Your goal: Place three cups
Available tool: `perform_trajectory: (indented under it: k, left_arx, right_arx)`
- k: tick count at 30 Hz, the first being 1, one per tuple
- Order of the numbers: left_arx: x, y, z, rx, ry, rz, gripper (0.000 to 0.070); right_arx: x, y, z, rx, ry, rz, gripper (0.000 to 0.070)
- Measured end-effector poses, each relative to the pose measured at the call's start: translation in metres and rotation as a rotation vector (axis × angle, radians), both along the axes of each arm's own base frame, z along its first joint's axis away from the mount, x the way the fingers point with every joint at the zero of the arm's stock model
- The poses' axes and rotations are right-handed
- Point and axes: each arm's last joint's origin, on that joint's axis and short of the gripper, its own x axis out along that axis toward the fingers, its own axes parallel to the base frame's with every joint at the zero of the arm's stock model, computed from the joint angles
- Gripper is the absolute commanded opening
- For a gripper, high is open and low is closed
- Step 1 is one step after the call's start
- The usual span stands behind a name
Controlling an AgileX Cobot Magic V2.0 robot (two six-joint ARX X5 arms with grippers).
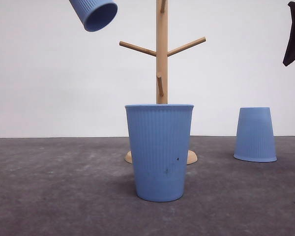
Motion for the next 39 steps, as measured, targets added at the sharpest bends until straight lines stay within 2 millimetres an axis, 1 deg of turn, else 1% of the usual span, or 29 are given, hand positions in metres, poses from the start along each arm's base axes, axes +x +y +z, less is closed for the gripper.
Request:
perform_trajectory:
  k: [4, 8, 12, 21, 22, 23, 25, 26, 34, 36, 39]
  left_arx:
    - [0.011, -0.017, -0.013, 0.002, 0.036, -0.044, 0.0388]
    - [0.029, -0.033, -0.036, 0.01, 0.095, -0.077, 0.0388]
    - [0.044, -0.044, -0.056, 0.017, 0.145, -0.094, 0.0389]
    - [0.054, -0.059, -0.075, 0.018, 0.197, -0.12, 0.0397]
    - [0.055, -0.061, -0.077, 0.019, 0.202, -0.123, 0.0408]
    - [0.056, -0.062, -0.079, 0.02, 0.206, -0.127, 0.0442]
    - [0.057, -0.066, -0.081, 0.022, 0.21, -0.134, 0.0546]
    - [0.056, -0.067, -0.081, 0.022, 0.21, -0.137, 0.0569]
    - [0.056, -0.068, -0.081, 0.027, 0.203, -0.145, 0.0575]
    - [0.055, -0.065, -0.082, 0.032, 0.217, -0.141, 0.0613]
    - [0.054, -0.059, -0.085, 0.068, 0.251, -0.112, 0.0642]
  right_arx:
    - [0.0, 0.0, 0.0, 0.0, 0.0, 0.0, 0.0699]
    - [0.0, 0.0, 0.0, 0.0, 0.0, 0.0, 0.0699]
    - [0.0, 0.0, 0.0, 0.0, 0.0, 0.0, 0.07]
    - [0.0, 0.0, 0.0, 0.0, 0.0, 0.0, 0.07]
    - [0.0, 0.0, 0.0, 0.0, 0.0, 0.0, 0.07]
    - [0.0, 0.0, 0.0, 0.0, 0.0, 0.0, 0.07]
    - [0.0, 0.0, 0.0, 0.0, 0.0, 0.0, 0.0699]
    - [0.0, 0.0, 0.0, 0.0, 0.0, 0.0, 0.0699]
    - [0.0, 0.0, 0.0, -0.001, 0.0, 0.001, 0.0699]
    - [0.0, 0.0, 0.0, -0.002, -0.001, 0.002, 0.07]
    - [0.0, 0.0, 0.0, -0.002, -0.002, 0.006, 0.0699]
